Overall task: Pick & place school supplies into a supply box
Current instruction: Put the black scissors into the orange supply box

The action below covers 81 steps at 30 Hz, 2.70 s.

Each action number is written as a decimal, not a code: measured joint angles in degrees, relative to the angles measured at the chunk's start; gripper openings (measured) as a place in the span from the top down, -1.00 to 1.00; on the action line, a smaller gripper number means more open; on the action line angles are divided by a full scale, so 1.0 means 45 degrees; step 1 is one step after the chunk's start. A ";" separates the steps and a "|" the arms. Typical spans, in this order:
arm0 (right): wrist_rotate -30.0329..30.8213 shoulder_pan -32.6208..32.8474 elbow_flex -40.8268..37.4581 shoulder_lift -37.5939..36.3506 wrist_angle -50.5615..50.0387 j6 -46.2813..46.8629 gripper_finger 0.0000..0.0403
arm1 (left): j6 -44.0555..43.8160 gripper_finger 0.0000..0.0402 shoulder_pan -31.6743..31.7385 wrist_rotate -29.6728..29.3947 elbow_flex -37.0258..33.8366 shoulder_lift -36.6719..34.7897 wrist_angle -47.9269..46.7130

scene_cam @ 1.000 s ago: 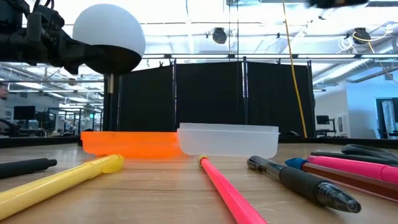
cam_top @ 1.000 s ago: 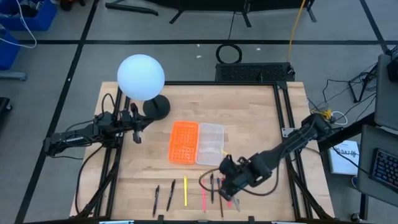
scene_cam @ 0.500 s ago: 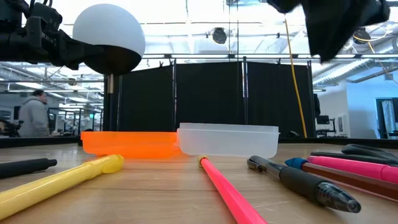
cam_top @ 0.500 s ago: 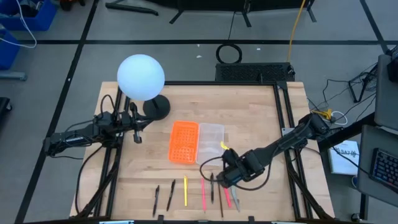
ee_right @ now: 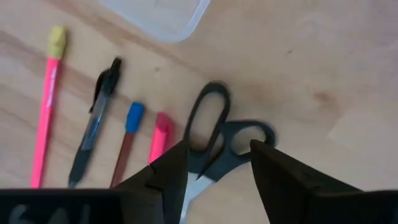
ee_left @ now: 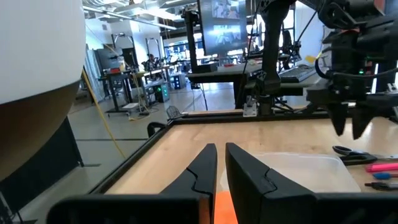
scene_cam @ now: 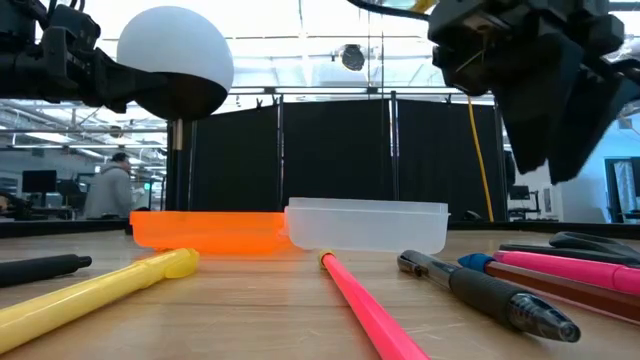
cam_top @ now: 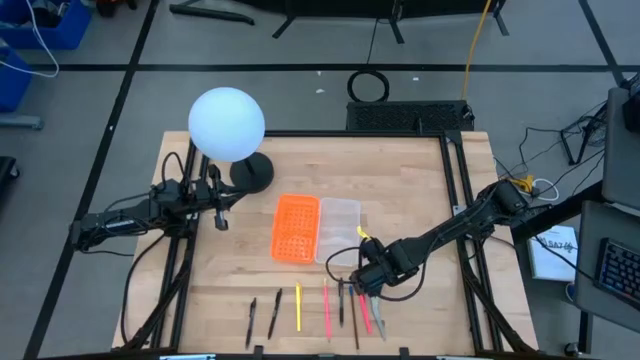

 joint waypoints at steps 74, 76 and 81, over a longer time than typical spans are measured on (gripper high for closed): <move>0.1177 -0.0529 -0.5974 -0.3537 0.6006 -0.0593 0.86 | -0.0398 0.79 0.0002 -0.0015 0.0005 0.0000 -0.0040; 0.1428 -0.0533 -0.5974 -0.3912 0.5981 -0.0612 0.87 | -0.0398 0.79 0.0000 -0.0010 0.0005 0.0000 -0.0043; 0.2119 -0.0369 -0.5965 -0.4838 0.6511 -0.0874 0.87 | -0.0398 0.79 0.0003 -0.0010 0.0005 0.0000 -0.0044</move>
